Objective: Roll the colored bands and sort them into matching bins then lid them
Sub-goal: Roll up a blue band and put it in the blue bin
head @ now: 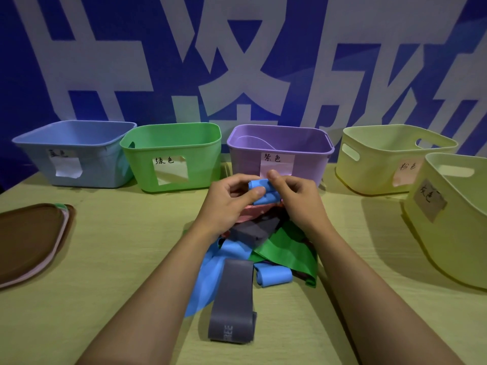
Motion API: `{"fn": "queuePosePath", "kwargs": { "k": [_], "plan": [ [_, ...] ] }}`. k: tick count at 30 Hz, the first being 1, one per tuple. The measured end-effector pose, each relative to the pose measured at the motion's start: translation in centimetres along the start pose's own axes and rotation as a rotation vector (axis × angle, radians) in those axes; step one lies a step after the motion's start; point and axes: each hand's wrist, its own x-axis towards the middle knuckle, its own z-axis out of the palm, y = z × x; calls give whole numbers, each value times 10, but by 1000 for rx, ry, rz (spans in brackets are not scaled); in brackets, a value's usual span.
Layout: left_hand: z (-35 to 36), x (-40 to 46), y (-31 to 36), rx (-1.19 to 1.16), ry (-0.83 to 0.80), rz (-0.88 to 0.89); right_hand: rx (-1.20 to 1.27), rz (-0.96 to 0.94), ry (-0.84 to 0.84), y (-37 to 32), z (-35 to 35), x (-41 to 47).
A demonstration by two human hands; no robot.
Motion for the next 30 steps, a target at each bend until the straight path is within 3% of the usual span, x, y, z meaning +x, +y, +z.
{"fn": "queuePosePath", "kwargs": {
  "k": [11,19,26,30],
  "plan": [
    [0,-2,2,-39,3,-38,63,-80,-56,1,0,0],
    [2,0,5,-93,107,-164,119,-100,-123,2,1,-1],
    [-1,1,6,-305,119,-205,148,-94,-104,1,1,-1],
    [-4,2,4,-289,125,-215,127,-71,-99,3,1,0]
  ]
}}
